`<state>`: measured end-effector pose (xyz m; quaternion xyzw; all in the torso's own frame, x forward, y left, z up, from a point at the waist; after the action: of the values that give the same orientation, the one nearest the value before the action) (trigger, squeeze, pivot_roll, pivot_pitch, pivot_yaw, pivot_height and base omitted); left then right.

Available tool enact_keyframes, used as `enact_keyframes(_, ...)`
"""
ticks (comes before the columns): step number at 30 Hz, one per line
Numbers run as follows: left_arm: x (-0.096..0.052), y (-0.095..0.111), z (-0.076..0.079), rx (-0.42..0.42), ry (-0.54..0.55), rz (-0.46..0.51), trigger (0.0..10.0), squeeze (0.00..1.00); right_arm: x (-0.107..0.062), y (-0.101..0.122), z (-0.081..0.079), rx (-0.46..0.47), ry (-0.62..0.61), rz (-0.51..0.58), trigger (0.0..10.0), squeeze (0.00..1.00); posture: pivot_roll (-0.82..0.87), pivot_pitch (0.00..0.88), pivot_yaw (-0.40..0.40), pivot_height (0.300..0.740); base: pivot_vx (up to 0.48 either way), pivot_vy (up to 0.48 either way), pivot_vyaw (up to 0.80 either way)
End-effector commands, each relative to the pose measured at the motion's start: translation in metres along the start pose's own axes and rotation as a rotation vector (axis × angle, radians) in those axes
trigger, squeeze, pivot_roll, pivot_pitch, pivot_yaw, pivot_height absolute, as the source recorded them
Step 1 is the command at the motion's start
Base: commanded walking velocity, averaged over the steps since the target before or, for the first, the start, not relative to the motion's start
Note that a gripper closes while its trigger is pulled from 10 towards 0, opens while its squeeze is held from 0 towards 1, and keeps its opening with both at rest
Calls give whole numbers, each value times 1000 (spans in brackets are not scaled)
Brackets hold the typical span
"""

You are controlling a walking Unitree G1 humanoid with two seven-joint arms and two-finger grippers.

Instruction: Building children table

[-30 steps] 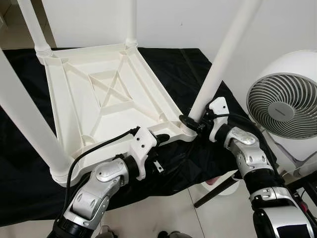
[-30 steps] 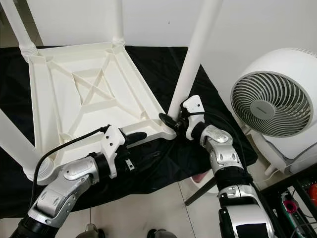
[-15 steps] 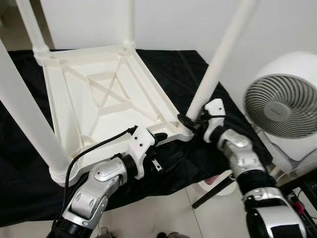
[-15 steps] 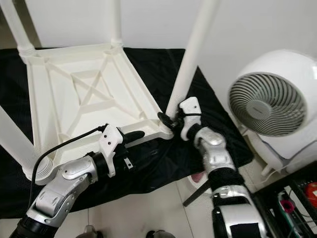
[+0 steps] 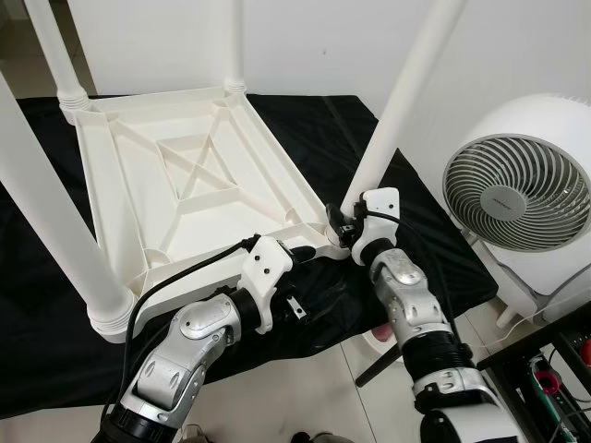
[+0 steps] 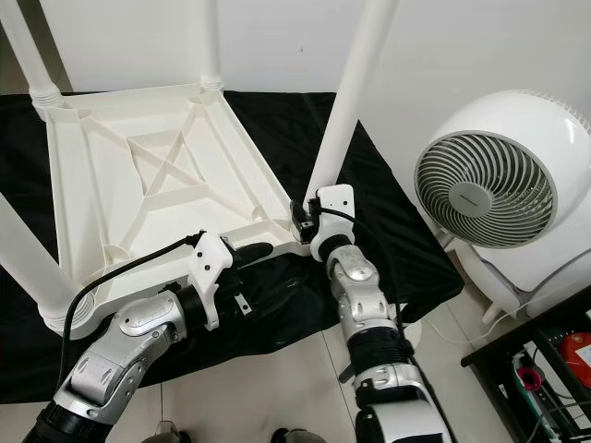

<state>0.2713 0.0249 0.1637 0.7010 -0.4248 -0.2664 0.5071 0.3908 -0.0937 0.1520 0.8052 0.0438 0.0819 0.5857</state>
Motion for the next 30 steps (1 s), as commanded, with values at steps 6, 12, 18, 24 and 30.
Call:
enact_keyframes(6, 3, -9, -6, -20, 57, -62, 10000, 0, -5, -8, 8, 37, -103, -8, 10000, 1000, 79, 101, -94, 740, 0, 0, 0)
enact_keyframes(12, 4, -15, -15, 4, 105, -104, 10000, 0, -9, 6, 12, 50, -81, 61, 10000, 1000, 79, 101, -94, 740, 0, 0, 0)
enact_keyframes(18, 1, -40, -32, 126, 201, -257, 10000, 0, -20, 13, 14, 29, -62, 104, 10000, 1000, 72, 105, -93, 740, 0, 0, 0)
enact_keyframes(24, -3, -60, -47, 65, 269, -369, 10000, 0, -50, 15, 16, 13, -12, 147, 10000, 0, 58, 115, -85, 740, 0, 0, 0)
enact_keyframes(30, -2, -70, -52, 29, 300, -421, 10000, 0, -78, 25, 23, 30, 13, 210, 10000, 0, 27, 122, -67, 740, 0, 0, 0)
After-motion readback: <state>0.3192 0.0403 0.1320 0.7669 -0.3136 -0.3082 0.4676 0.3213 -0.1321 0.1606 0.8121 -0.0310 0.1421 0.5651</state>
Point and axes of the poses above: a point about 5 cm out from each wrist's last joint towards the gripper, its own x axis pointing out of the wrist towards the gripper, its own y axis along the axis of the wrist's last joint, z = x × y, the point moved 4 cm from there along x, pointing out of the wrist towards the gripper, and after that the axes turned 15 degrees about x, right-handed, at the moved point
